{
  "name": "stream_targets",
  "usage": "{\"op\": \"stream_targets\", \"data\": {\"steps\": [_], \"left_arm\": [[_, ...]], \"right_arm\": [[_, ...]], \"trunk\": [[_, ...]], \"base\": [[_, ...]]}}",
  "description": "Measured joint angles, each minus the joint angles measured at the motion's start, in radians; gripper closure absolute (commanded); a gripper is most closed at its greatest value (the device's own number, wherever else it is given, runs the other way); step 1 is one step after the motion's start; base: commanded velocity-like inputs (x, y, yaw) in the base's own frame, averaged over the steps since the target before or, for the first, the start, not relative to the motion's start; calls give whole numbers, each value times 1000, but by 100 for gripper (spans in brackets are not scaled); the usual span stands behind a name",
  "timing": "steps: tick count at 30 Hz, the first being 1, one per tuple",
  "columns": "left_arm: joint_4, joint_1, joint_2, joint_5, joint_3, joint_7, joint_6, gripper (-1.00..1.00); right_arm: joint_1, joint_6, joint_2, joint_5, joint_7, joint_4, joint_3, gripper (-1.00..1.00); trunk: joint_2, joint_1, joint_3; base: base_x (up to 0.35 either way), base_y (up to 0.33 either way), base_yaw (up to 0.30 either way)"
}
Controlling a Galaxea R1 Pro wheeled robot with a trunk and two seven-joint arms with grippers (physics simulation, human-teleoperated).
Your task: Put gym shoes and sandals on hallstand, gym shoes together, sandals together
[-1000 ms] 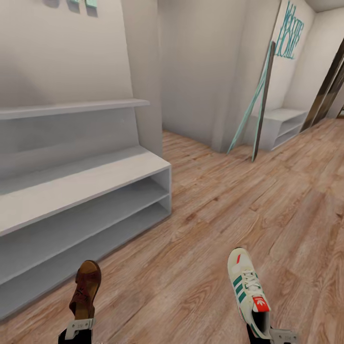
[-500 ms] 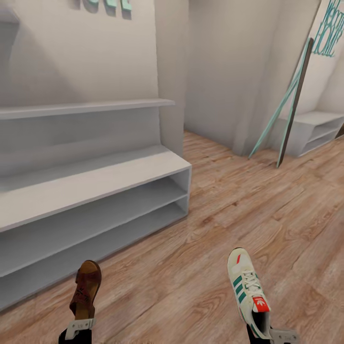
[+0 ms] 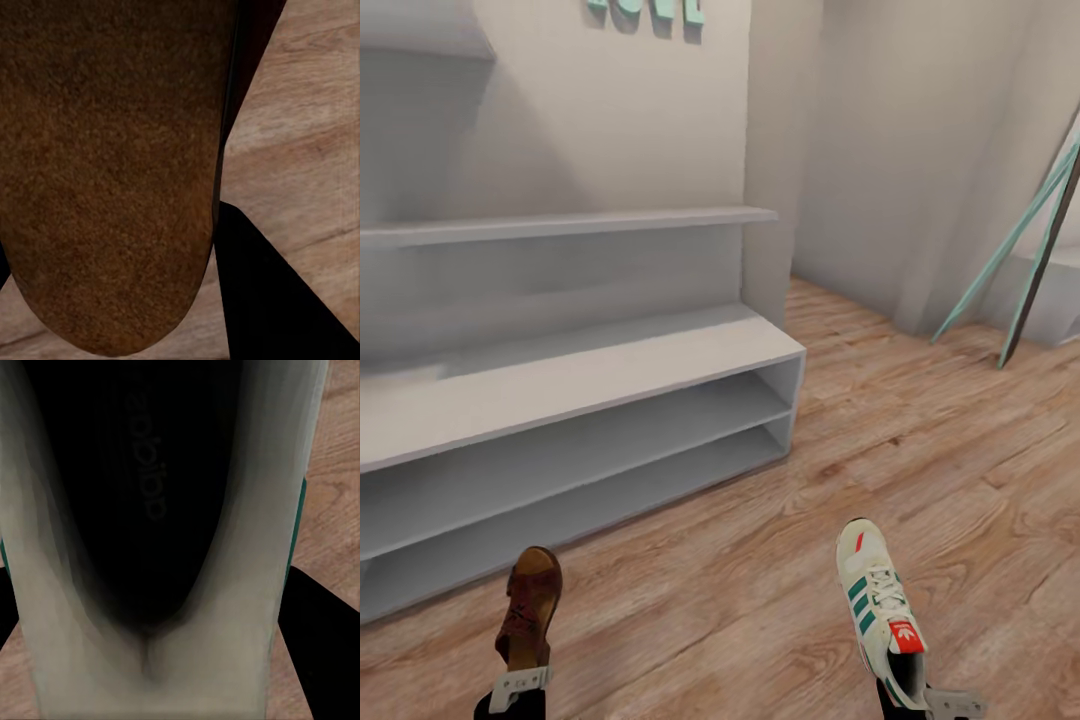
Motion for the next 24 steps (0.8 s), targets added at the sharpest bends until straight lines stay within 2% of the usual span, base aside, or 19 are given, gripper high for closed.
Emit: {"op": "stream_targets", "data": {"steps": [5,24], "left_arm": [[0,0,-1,1,11,8,-1,100],[-3,0,-1,1,12,9,-1,100]], "right_arm": [[0,0,0,0,0,0,0,100],[0,0,0,0,0,-2,0,100]], "trunk": [[0,0,0],[0,0,0]], "base": [[0,0,278],[14,-16,278]]}}
